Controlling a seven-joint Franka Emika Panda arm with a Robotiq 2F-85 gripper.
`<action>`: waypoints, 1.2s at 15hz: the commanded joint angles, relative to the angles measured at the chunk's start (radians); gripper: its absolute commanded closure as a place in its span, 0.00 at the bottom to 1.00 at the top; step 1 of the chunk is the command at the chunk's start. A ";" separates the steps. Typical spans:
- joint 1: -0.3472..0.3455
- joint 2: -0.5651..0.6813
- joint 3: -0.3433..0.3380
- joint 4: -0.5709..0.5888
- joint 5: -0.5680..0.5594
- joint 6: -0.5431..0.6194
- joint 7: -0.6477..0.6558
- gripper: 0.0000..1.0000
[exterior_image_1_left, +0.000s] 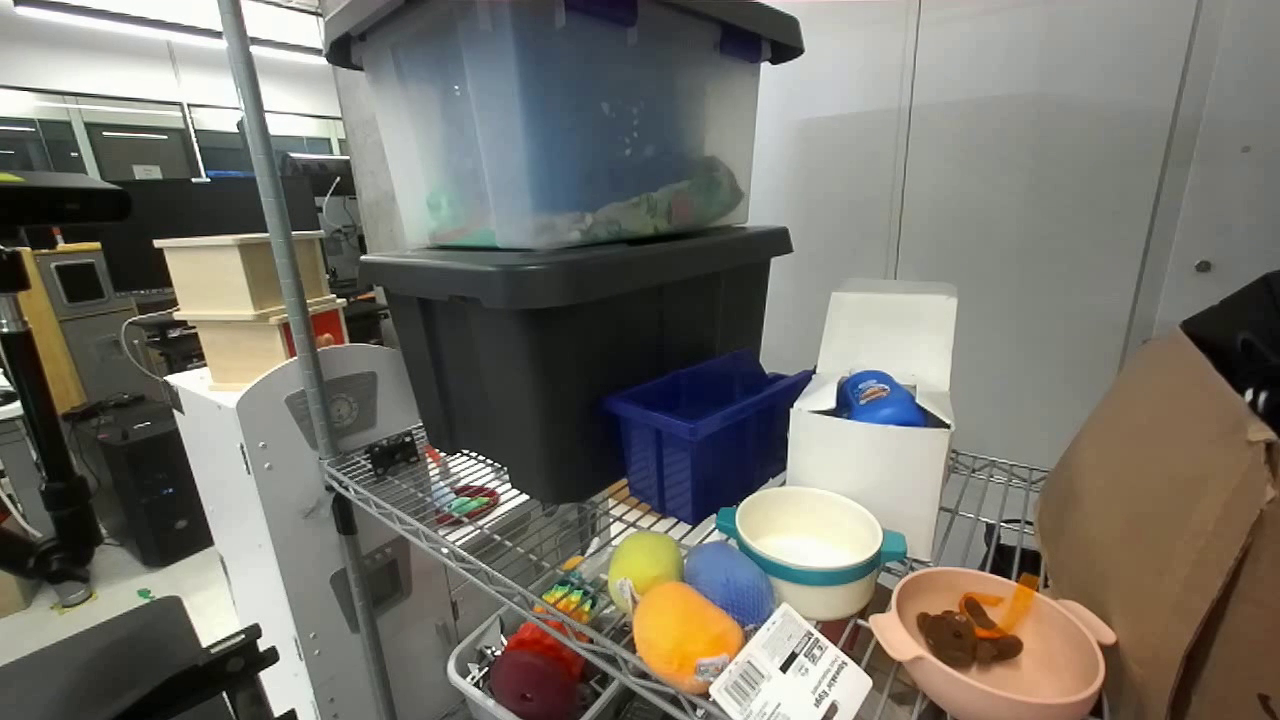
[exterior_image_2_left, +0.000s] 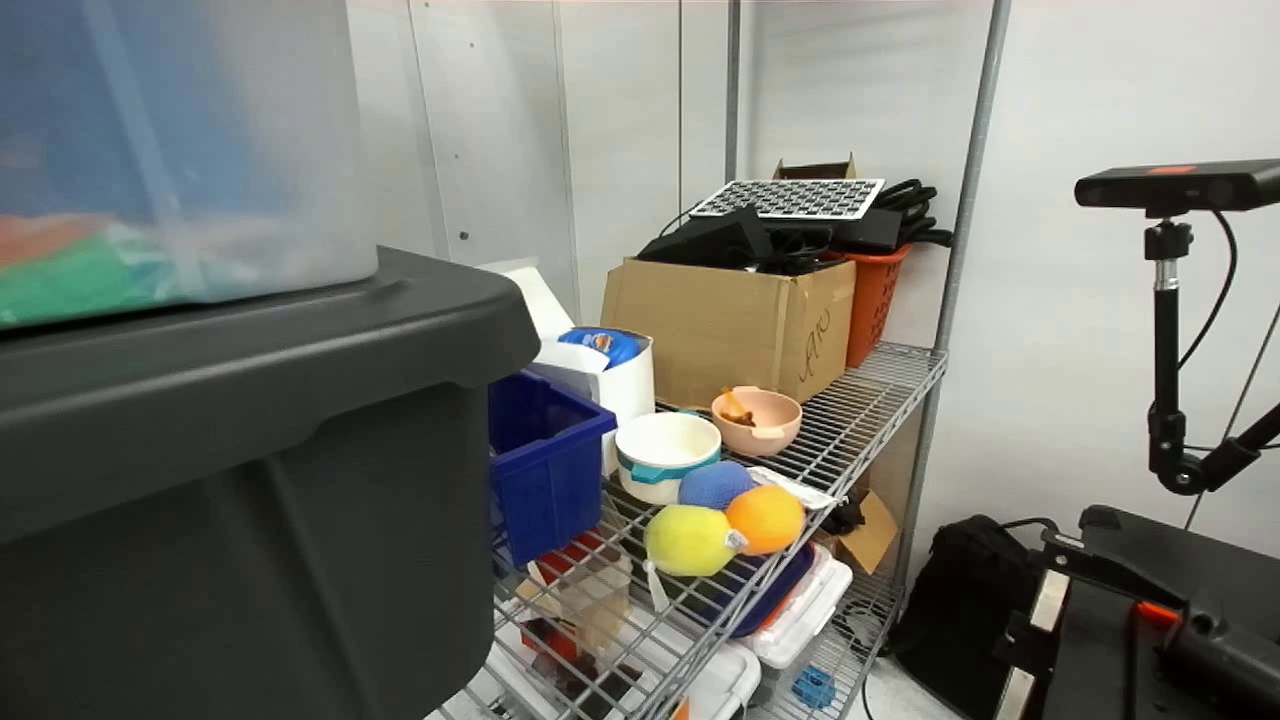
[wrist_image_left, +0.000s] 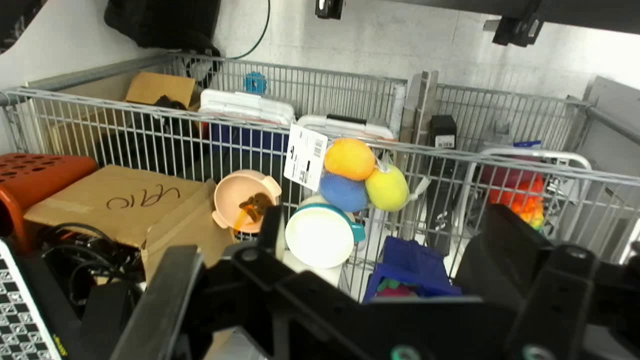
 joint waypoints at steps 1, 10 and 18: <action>-0.014 0.124 -0.001 -0.015 -0.056 0.033 0.048 0.00; -0.018 0.447 -0.047 0.033 -0.050 0.098 0.012 0.00; -0.016 0.486 -0.061 0.041 -0.045 0.103 -0.036 0.00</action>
